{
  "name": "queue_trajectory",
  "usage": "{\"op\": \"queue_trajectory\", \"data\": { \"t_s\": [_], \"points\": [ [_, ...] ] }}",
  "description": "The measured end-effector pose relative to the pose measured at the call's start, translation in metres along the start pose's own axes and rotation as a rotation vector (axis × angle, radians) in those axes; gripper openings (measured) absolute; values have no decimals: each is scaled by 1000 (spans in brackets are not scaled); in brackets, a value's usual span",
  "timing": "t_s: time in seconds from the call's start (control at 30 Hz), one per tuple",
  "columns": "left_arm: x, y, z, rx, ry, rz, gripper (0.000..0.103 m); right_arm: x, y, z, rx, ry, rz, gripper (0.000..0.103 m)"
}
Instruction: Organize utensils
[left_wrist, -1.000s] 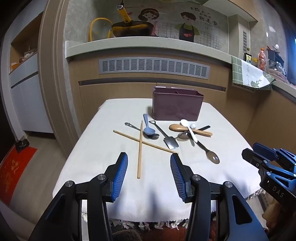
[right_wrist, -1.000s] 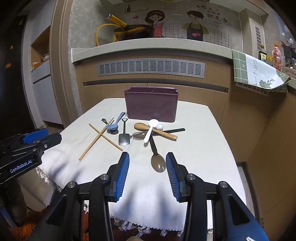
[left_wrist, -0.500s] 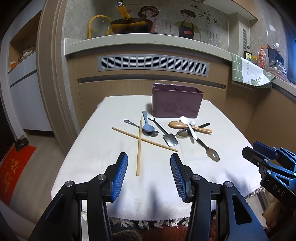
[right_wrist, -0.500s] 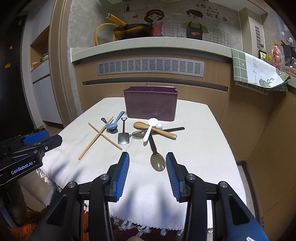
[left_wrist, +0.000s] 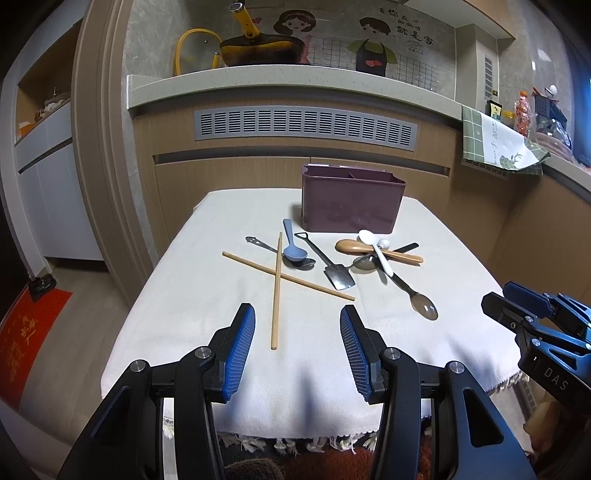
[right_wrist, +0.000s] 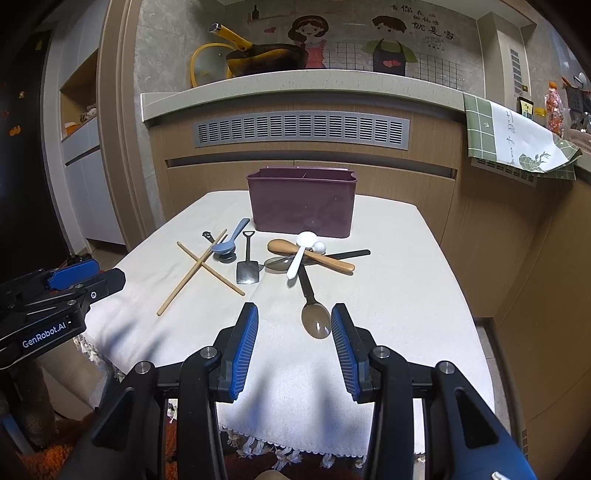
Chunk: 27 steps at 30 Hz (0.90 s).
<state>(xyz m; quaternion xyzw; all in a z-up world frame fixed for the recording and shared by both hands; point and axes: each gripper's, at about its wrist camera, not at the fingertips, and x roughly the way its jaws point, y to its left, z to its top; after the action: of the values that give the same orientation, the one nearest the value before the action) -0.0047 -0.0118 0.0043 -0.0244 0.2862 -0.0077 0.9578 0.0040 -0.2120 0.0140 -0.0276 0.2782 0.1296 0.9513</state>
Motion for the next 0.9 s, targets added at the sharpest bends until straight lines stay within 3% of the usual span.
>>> {"op": "queue_trajectory", "data": {
  "t_s": [0.9],
  "points": [
    [3, -2, -1, 2, 12, -8, 49, 1, 0, 1, 4, 15, -6, 38]
  ]
}}
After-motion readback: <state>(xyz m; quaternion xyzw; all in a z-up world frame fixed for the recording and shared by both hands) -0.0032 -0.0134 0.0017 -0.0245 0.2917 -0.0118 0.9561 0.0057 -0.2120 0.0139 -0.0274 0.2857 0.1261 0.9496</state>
